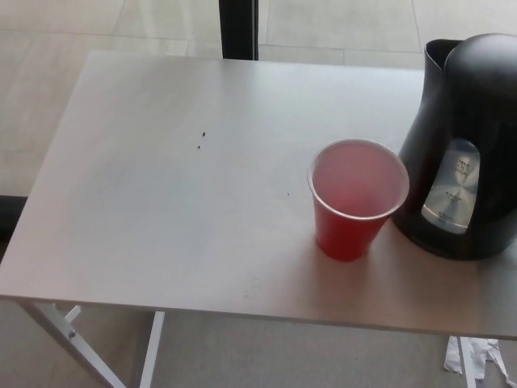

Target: The robot uses its right hand to lift up a kettle kept on the middle of the desk by its handle and tilt it into a glass kept next to it to pour out water

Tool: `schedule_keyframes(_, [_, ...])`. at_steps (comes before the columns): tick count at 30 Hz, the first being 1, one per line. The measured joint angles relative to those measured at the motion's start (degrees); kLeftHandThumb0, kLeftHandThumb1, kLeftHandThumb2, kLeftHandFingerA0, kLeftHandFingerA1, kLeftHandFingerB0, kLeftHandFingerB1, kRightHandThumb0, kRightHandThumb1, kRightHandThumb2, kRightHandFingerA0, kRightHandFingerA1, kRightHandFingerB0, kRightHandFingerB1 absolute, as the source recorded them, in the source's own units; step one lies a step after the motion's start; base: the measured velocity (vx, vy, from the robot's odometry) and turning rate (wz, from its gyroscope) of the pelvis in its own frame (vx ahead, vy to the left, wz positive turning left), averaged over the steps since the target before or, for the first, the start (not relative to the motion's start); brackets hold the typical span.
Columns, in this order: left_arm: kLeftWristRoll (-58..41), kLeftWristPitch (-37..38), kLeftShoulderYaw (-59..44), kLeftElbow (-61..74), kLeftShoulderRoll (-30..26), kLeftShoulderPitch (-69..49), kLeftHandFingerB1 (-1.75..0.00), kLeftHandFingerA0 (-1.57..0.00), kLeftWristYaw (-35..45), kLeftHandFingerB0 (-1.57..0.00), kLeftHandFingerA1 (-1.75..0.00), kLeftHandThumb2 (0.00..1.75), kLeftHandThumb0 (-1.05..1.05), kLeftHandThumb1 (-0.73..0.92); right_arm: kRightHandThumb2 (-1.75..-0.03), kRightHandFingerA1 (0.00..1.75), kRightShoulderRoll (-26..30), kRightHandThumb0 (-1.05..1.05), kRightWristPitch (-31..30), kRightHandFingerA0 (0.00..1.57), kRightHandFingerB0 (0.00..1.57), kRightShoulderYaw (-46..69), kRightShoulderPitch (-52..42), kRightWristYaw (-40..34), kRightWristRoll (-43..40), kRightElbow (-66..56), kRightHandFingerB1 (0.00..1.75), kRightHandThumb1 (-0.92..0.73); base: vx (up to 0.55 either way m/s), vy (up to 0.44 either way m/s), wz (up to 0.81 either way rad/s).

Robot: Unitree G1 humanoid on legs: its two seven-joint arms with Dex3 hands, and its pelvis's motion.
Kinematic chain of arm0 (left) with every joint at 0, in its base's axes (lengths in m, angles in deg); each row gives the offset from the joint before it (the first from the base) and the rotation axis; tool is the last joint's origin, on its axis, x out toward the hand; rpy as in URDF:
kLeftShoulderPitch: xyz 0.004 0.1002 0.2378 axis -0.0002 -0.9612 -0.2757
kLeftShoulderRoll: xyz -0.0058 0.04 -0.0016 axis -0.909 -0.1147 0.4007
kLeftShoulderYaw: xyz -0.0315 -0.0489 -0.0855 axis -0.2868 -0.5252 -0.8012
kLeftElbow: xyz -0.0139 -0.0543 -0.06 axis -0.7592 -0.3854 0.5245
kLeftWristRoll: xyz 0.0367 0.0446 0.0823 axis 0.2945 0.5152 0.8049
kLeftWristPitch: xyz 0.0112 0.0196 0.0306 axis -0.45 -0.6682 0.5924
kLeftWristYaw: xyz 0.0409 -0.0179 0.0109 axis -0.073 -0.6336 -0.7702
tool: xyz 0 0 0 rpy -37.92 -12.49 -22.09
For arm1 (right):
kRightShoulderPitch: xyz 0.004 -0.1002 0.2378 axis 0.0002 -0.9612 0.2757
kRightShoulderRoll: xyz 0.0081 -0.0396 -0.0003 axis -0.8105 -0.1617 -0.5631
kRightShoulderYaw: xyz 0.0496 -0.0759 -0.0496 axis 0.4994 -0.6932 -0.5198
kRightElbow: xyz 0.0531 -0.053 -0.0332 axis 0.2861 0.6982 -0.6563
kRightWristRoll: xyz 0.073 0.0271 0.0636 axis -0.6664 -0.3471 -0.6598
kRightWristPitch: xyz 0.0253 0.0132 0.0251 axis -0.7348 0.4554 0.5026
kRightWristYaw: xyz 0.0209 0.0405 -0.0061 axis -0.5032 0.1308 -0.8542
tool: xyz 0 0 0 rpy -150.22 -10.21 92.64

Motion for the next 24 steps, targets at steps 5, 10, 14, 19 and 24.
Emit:
schedule_keyframes(5, [0.02, 0.16, 0.01, -0.49, 0.01, -0.05, -0.84, -0.62, 0.03, -0.39, -0.60, 0.98, -1.05, 0.76, -0.75, 0.00, 3.81, -0.84, 0.22, 0.00, 0.00, -3.41, -2.14, 4.18, -1.73, -1.03, 0.00, -0.44, 0.00, 0.000, 0.00])
schedule_keyframes(10, [-0.01, 0.41, -0.01, -0.73, 0.02, -0.21, -0.87, -0.63, 0.18, -0.41, -0.58, 1.36, -1.05, 0.58, -0.57, 0.00, 8.55, -0.97, 0.17, 0.00, 0.00, -7.15, -3.03, 8.54, -3.04, -1.24, 0.00, -0.54, 0.00, 0.000, 0.00])
schedule_keyframes(14, [-0.01, 0.56, -0.04, -0.78, 0.09, -0.44, -0.83, -0.62, 0.16, -0.40, -0.59, 0.99, -1.05, 0.78, -0.57, 0.00, 11.50, -0.96, 0.16, 0.00, 0.00, -8.48, -3.95, 11.74, -4.57, -0.31, 0.00, -0.53, 0.00, 0.000, 0.00])
schedule_keyframes(19, [-0.02, 0.64, -0.17, -0.98, 0.12, -0.81, -0.83, -0.65, 0.16, -0.40, -0.57, 1.34, -1.05, 0.59, -0.73, 0.00, 13.70, -0.94, 1.39, 0.00, 0.00, -8.68, -5.34, 14.01, -5.82, 1.37, 0.00, -0.50, 0.00, 0.000, 0.00])
schedule_keyframes(24, [-0.03, 1.22, -0.26, -1.56, 0.27, -1.10, -0.82, -0.62, 0.16, -0.40, -0.60, 0.99, -1.05, 0.77, -0.69, 0.00, 14.70, -0.84, 3.11, 0.00, 0.00, -6.71, -6.81, 14.62, -7.13, 1.58, 0.00, -0.49, 0.00, 0.000, 0.00])
